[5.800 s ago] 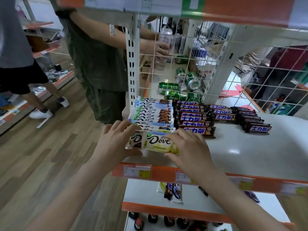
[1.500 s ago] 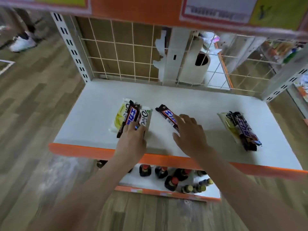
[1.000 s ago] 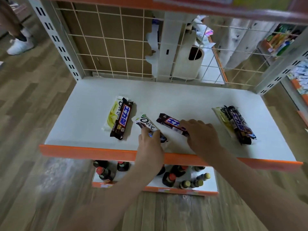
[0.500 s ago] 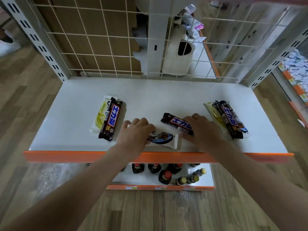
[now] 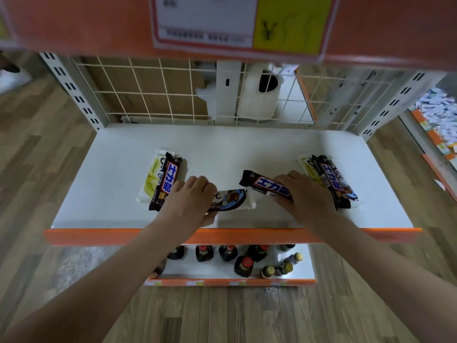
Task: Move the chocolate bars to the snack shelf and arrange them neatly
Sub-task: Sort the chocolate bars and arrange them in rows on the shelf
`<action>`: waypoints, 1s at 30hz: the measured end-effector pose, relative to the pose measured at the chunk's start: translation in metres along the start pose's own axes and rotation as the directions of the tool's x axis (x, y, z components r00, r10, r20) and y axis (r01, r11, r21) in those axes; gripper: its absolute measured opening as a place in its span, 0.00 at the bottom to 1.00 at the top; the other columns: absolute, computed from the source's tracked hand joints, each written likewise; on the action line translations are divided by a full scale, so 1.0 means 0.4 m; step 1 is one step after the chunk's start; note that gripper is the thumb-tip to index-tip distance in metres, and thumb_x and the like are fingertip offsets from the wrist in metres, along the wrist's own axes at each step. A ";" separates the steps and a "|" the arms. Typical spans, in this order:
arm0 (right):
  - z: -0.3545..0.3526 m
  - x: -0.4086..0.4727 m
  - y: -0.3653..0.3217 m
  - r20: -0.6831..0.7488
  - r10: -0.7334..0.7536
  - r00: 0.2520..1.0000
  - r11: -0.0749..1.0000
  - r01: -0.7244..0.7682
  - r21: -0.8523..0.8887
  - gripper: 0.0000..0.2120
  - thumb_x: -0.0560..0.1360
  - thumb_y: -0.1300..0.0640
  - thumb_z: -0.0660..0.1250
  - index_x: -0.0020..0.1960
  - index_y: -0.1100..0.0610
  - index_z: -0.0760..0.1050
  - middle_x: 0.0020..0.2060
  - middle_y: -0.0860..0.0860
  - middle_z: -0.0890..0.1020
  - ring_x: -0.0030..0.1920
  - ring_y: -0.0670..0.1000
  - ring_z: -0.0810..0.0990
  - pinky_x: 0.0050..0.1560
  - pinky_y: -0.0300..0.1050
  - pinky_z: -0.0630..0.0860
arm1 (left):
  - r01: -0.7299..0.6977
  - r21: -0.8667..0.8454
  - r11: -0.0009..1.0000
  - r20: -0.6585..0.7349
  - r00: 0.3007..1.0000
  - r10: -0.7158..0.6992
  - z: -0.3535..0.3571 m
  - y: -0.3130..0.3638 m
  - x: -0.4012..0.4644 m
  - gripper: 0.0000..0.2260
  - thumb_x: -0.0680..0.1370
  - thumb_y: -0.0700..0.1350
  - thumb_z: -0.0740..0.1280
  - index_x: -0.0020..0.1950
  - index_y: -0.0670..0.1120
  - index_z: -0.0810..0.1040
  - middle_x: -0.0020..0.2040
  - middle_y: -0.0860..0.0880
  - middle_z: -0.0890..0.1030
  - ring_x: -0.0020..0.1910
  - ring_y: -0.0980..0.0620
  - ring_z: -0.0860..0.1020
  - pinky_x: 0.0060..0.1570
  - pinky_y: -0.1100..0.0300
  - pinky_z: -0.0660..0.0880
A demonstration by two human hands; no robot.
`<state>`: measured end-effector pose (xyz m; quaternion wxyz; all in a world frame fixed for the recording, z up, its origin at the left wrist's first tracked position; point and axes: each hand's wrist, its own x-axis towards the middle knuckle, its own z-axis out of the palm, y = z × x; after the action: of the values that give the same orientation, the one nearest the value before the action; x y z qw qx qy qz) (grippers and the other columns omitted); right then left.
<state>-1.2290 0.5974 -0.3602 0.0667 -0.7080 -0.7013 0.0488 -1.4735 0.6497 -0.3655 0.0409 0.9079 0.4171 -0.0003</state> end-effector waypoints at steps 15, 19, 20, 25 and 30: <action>-0.294 -0.159 -0.125 -0.150 -0.037 0.988 0.999 0.035 -0.017 0.20 0.75 0.46 0.66 0.65 0.49 0.72 0.56 0.48 0.77 0.57 0.51 0.74 0.39 0.42 0.70 | -0.074 -0.036 0.997 -0.189 0.980 0.066 -0.269 0.034 -0.178 0.16 0.73 0.52 0.66 0.59 0.48 0.75 0.54 0.50 0.76 0.53 0.48 0.75 0.46 0.58 0.64; -0.360 -0.214 -0.171 -0.168 -0.036 0.985 0.999 0.042 0.033 0.19 0.74 0.47 0.66 0.64 0.47 0.72 0.55 0.46 0.76 0.56 0.51 0.73 0.38 0.42 0.68 | -0.073 0.030 0.997 -0.178 0.981 0.078 -0.340 0.034 -0.260 0.19 0.74 0.55 0.64 0.63 0.50 0.72 0.57 0.52 0.74 0.56 0.50 0.73 0.48 0.59 0.64; -0.377 -0.228 -0.184 -0.176 -0.038 0.984 0.998 0.045 0.038 0.19 0.74 0.47 0.66 0.64 0.47 0.72 0.54 0.46 0.76 0.56 0.50 0.73 0.37 0.42 0.68 | -0.065 0.029 0.997 -0.181 0.981 0.069 -0.361 0.034 -0.283 0.20 0.72 0.54 0.66 0.62 0.49 0.73 0.56 0.51 0.76 0.55 0.49 0.75 0.49 0.57 0.66; -0.478 -0.306 -0.258 -0.227 -0.062 0.972 0.997 0.068 0.020 0.19 0.72 0.47 0.69 0.63 0.47 0.74 0.51 0.45 0.77 0.51 0.50 0.75 0.35 0.41 0.67 | -0.009 0.032 0.999 -0.169 0.986 0.015 -0.478 0.042 -0.407 0.21 0.61 0.49 0.77 0.51 0.45 0.81 0.47 0.49 0.81 0.45 0.47 0.80 0.43 0.55 0.77; -0.579 -0.380 -0.334 -0.255 -0.103 0.962 0.993 0.114 0.027 0.18 0.71 0.51 0.72 0.60 0.50 0.76 0.48 0.47 0.79 0.48 0.52 0.77 0.36 0.44 0.73 | -0.020 -0.001 1.000 -0.258 0.966 0.019 -0.589 0.054 -0.502 0.22 0.58 0.48 0.79 0.49 0.46 0.81 0.44 0.50 0.82 0.41 0.49 0.81 0.37 0.55 0.78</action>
<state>-1.3249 0.4403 -0.1135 0.1729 -0.6673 -0.7237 -0.0309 -1.5958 0.5011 -0.1219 -0.0119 0.9042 0.4100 0.1190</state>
